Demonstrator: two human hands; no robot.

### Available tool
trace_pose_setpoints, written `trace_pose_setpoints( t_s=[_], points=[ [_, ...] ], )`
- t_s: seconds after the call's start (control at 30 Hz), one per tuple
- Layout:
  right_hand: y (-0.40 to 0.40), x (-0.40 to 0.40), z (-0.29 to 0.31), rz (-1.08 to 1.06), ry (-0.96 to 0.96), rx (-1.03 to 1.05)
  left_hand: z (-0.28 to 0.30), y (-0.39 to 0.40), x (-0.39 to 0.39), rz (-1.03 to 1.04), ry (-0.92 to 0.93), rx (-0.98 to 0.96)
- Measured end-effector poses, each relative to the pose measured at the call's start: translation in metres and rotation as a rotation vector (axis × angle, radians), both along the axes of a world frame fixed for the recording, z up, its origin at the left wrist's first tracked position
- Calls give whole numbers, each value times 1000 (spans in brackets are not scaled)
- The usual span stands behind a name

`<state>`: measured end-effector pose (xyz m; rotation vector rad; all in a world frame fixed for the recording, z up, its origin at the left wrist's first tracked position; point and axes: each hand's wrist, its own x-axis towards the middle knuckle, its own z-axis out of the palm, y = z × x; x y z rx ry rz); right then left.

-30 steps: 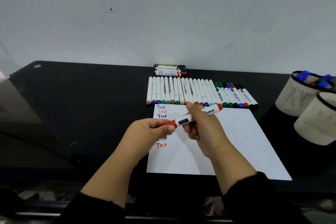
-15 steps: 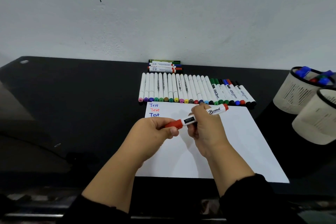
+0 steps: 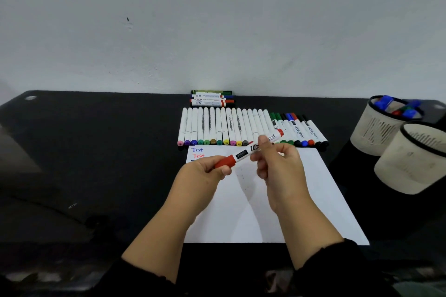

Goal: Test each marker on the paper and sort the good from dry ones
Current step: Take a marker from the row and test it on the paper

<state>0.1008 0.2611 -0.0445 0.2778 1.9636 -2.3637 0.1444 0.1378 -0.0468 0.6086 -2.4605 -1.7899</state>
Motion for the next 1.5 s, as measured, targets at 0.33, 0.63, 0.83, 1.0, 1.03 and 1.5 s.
trace_pose_setpoints(
  t_s=[0.33, 0.63, 0.83, 1.0, 1.03, 1.5],
  points=[
    [45, -8, 6, 43, 797, 1289, 31, 23, -17, -174, 55, -130],
    [120, -58, 56, -43, 643, 1379, 54, 84, -78, -387, 241, -43],
    [180, -86, 62, -263, 588, 1030, 10, 127, -136, -445, 185, -477],
    [215, -100, 66, -300, 504, 934, -32, 137, -162, -465, 119, -962],
    [221, -103, 66, -303, 493, 946, -37, 137, -163, -461, 115, -1009],
    [240, -141, 83, -93, 211, 1156, -49, 139, -165, -445, 67, -1053]
  ],
)
